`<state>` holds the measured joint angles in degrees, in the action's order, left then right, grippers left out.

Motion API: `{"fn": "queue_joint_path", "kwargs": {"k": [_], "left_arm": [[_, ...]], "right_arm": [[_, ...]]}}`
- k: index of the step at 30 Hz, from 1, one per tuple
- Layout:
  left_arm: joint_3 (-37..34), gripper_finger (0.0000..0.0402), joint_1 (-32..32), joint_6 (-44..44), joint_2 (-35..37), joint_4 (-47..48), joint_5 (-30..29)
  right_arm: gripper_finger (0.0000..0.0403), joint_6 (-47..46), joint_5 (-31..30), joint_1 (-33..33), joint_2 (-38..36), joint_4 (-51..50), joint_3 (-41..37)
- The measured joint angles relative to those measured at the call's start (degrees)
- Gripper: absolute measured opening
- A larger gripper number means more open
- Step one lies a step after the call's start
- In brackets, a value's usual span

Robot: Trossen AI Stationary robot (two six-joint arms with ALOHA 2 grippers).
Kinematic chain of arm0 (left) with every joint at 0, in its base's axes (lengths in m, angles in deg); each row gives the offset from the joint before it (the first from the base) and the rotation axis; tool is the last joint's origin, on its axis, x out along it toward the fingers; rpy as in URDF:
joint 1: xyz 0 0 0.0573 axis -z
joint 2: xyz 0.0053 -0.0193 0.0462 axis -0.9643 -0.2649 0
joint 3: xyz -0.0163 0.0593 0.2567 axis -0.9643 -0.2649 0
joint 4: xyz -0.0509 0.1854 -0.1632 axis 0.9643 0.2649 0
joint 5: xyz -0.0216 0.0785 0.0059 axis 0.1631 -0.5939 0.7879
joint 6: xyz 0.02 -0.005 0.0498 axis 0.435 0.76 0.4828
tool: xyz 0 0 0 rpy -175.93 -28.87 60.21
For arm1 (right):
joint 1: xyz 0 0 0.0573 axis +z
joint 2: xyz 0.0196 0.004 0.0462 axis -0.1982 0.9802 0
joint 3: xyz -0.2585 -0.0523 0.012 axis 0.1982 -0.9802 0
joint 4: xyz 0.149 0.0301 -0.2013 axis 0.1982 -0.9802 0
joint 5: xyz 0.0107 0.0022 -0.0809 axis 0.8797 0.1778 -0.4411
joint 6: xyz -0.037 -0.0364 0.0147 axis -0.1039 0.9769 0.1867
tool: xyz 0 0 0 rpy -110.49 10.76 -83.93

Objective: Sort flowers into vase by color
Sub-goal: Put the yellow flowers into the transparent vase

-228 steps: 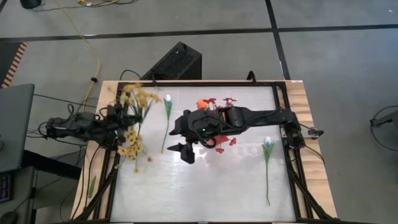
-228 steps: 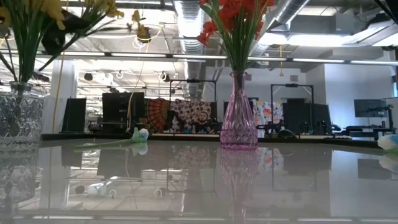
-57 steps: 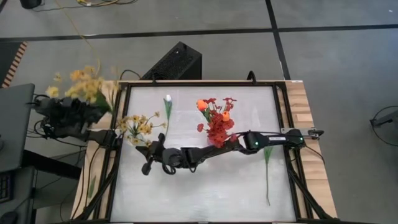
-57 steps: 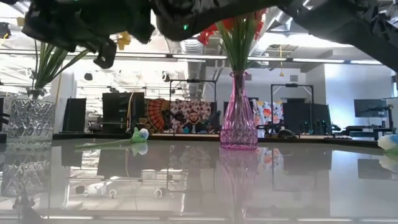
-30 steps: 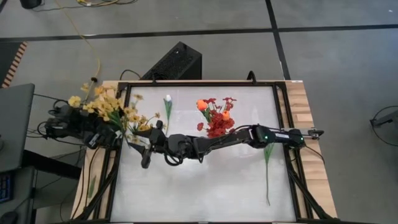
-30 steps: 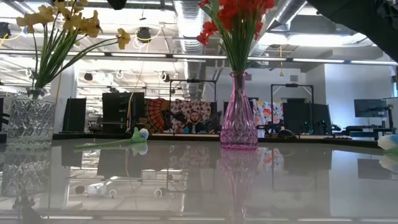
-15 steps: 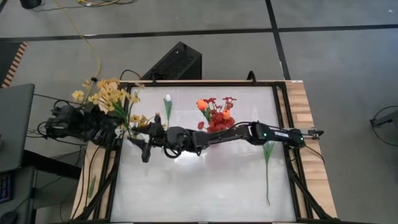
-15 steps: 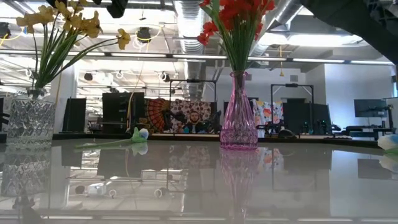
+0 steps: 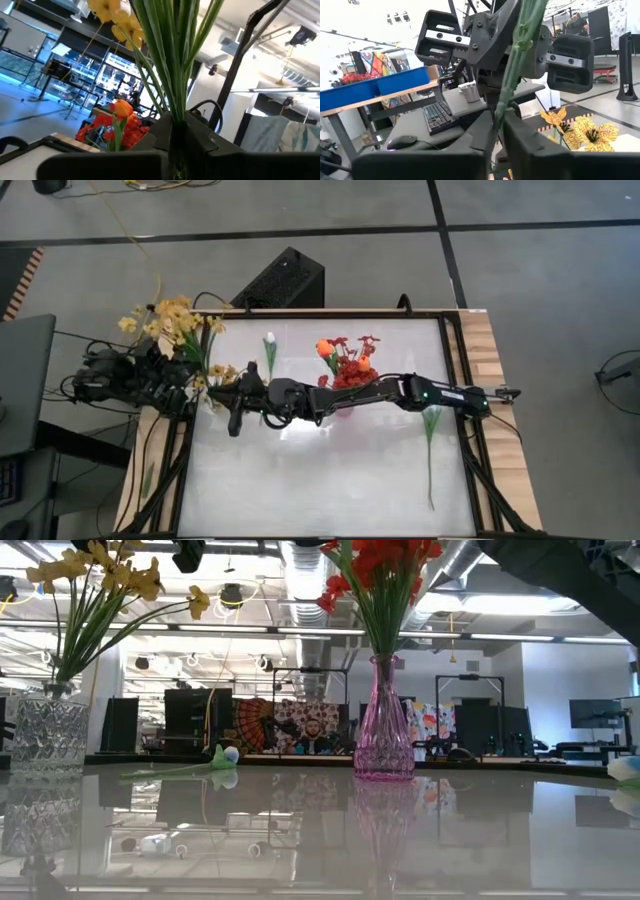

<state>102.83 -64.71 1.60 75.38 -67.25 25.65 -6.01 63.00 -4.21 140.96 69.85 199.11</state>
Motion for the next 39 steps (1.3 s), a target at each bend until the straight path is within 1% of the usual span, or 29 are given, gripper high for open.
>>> {"fn": "queue_joint_path", "kwargs": {"k": [2,4,8,11,14,17,19,22,25,28,30,33,37,39], "left_arm": [[0.0,0.0031,0.0,-0.5,0.0,-0.1,0.2],[0.1,0.0051,0.0,0.0,0.0,0.3,0.4],[0.2,0.01,0.0,0.6,0.1,0.6,3.0],[2.5,0.0137,0.0,-0.2,0.2,4.7,6.7],[5.7,0.0171,0.0,0.0,0.2,9.3,7.4],[7.0,0.0189,0.0,-0.1,0.2,11.2,7.6],[7.0,0.019,0.0,-1.0,0.2,11.6,8.8],[6.7,0.0175,0.0,-3.6,0.1,13.9,10.7],[6.5,0.0156,0.0,-7.1,-0.2,18.1,12.5],[6.9,0.0143,0.0,-9.0,0.0,18.1,16.0],[8.2,0.014,0.0,-8.9,0.0,18.2,17.8],[11.3,0.0142,0.0,-6.8,0.0,18.6,19.0],[15.9,0.0146,0.0,-3.5,0.0,18.9,21.1],[18.2,0.0147,0.0,-2.5,-0.4,20.9,21.6]], "right_arm": [[0.0026,0.0,-0.2,0.0,0.0,0.1,0.0],[0.0015,0.3,0.0,0.0,0.1,1.1,0.0],[0.0018,0.4,0.0,0.1,0.1,2.7,0.0],[0.0016,1.5,-0.1,0.5,-0.7,1.4,-0.1],[0.0015,2.6,-0.9,0.7,-2.2,-0.4,-0.1],[0.0019,1.6,-1.5,0.8,-2.8,-2.5,0.1],[0.0028,1.1,-1.5,0.8,-3.0,-3.7,0.0],[0.0038,1.1,-1.6,0.7,-3.1,-3.9,0.0],[0.0034,1.1,-1.6,0.7,-3.3,-3.9,0.0],[0.0025,1.1,-1.6,0.9,-3.3,-4.4,0.0],[0.0021,1.2,-1.6,1.3,-3.3,-4.4,0.0],[0.0024,2.8,-1.6,1.9,-3.3,-4.4,0.0],[0.004,8.2,-1.6,3.3,-4.7,-5.3,0.0],[0.0043,10.1,-1.3,4.2,-6.4,-6.4,0.0]]}}
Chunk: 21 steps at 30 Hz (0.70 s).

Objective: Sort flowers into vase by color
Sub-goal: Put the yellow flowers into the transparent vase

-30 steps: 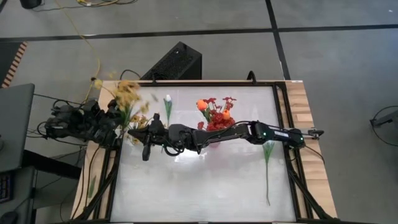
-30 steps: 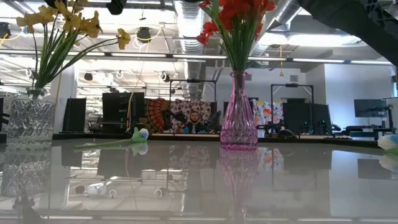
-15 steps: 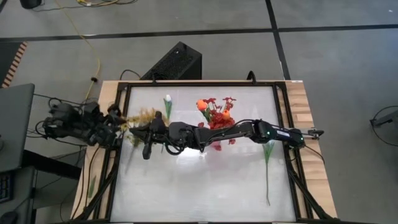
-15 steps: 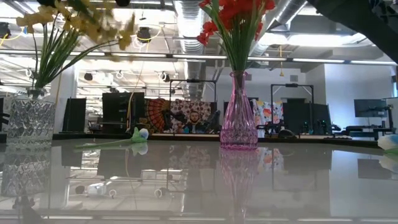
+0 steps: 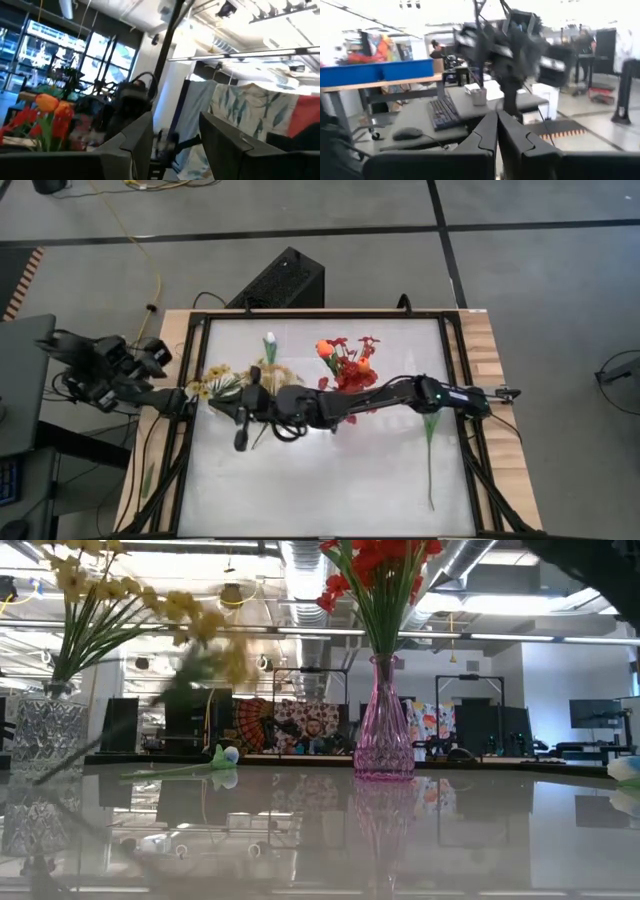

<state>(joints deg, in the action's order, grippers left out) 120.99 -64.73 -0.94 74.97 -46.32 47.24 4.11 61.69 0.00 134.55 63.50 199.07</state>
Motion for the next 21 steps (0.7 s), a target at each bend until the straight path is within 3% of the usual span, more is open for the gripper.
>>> {"fn": "queue_joint_path", "kwargs": {"k": [5,10,16,21], "left_arm": [[3.2,0.0147,0.0,2.2,-1.1,8.3,-2.1],[3.4,0.0147,0.0,2.1,-1.1,12.0,-3.4],[3.4,0.0147,0.0,4.3,-1.6,12.8,-0.9],[3.4,0.0147,0.0,6.5,-6.3,11.5,6.7]], "right_arm": [[0.0043,-0.8,5.0,3.0,-5.4,-17.2,0.1],[0.0047,-18.2,5.7,6.2,-8.1,-35.9,0.1],[0.0052,-27.3,4.2,9.3,-8.7,-39.2,0.1],[0.0053,-27.5,3.5,9.7,-8.7,-38.3,0.0]]}}
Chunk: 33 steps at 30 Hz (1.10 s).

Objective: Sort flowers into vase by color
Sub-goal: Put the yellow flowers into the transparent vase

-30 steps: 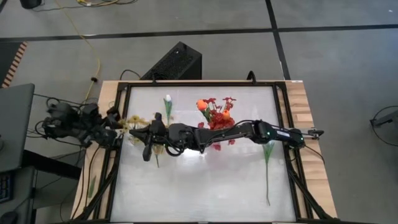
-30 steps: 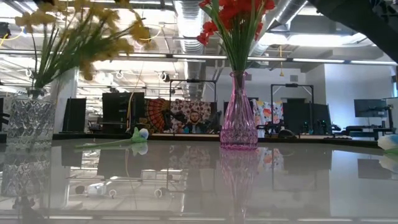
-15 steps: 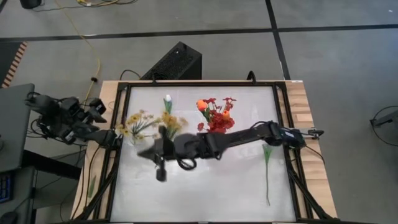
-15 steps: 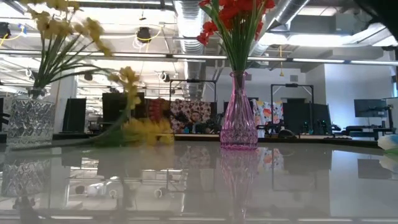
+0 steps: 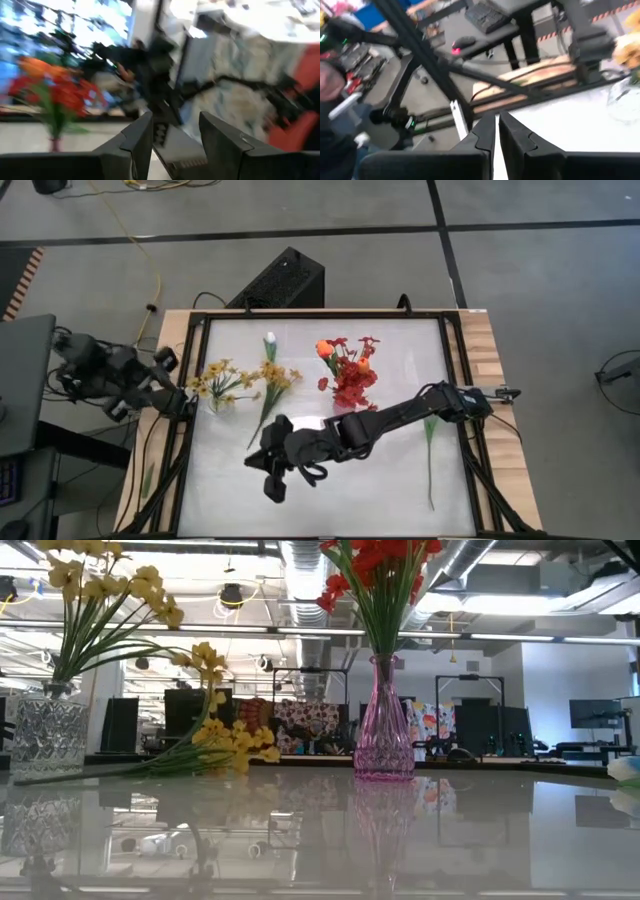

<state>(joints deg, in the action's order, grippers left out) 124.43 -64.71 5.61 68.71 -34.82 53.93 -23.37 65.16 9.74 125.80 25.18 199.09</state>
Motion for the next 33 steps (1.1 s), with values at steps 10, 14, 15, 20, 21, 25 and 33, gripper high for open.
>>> {"fn": "queue_joint_path", "kwargs": {"k": [10,14,15,20,21,25,33], "left_arm": [[3.9,0.0147,0.8,5.9,-17.3,3.2,8.2],[6.5,0.0147,3.5,6.6,-22.6,14.2,6.2],[6.6,0.0147,4.4,6.3,-23.4,17.0,5.5],[6.6,0.014,11.2,1.6,-27.2,25.8,2.4],[6.6,0.0136,12.9,0.5,-28.1,26.3,1.8],[6.6,0.012,21.2,-2.6,-31.8,26.0,0.9],[6.6,0.0105,35.8,-11.2,-39.5,26.0,-4.9]], "right_arm": [[0.0053,-2.2,-2.0,-0.1,-0.4,-0.2,0.0],[0.0053,-2.1,-2.1,-0.2,-0.3,-2.7,0.0],[0.0053,-2.1,-2.0,-0.2,-0.3,-2.9,0.0],[0.0053,-2.1,-1.8,-0.2,-0.3,-6.3,0.0],[0.0053,-2.1,-1.8,-0.2,-0.3,-7.5,0.0],[0.0053,-2.1,-1.8,-0.2,-0.3,-12.0,0.0],[0.0053,-1.9,-1.6,-0.3,-0.3,-19.7,0.0]]}}
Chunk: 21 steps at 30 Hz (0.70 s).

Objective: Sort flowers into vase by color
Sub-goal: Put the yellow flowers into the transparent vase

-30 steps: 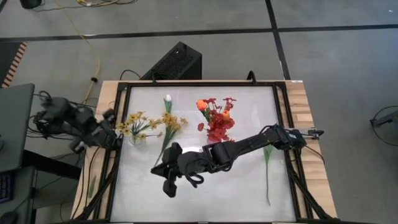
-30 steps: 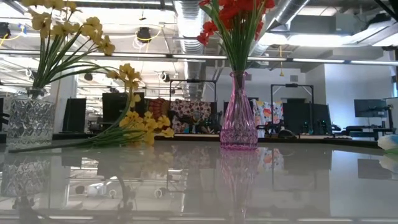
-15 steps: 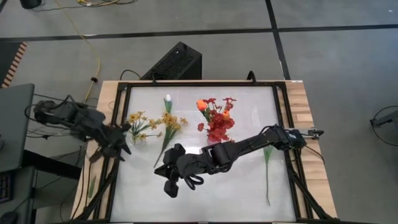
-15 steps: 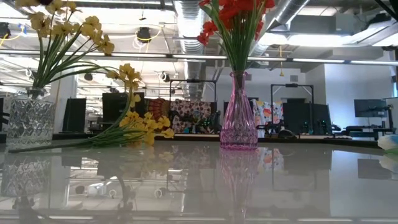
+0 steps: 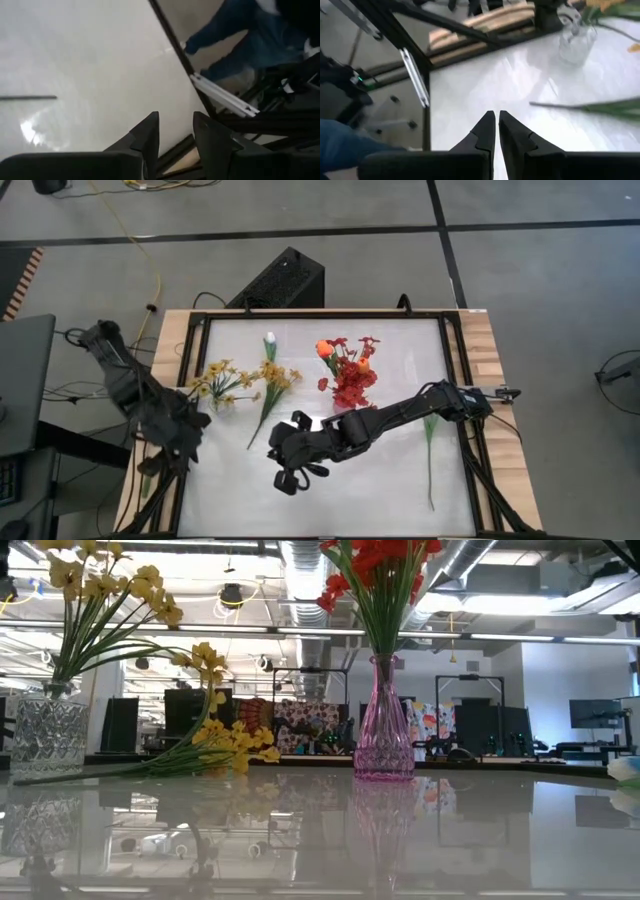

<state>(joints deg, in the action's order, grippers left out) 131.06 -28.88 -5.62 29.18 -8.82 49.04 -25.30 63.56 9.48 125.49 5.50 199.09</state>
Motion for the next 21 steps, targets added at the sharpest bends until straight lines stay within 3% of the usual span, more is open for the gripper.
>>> {"fn": "queue_joint_path", "kwargs": {"k": [11,17,21], "left_arm": [[0.0,0.0105,15.5,-17.2,-10.0,0.0,-7.3],[0.0,0.0105,21.6,-28.4,-18.6,-0.7,-21.1],[0.0,0.0114,21.4,-39.2,-24.3,-0.3,-31.3]], "right_arm": [[0.0052,2.4,4.1,0.1,0.0,-12.5,0.0],[0.0052,6.8,4.7,0.8,0.0,-16.1,0.0],[0.0052,8.1,8.4,0.9,0.0,-18.9,0.0]]}}
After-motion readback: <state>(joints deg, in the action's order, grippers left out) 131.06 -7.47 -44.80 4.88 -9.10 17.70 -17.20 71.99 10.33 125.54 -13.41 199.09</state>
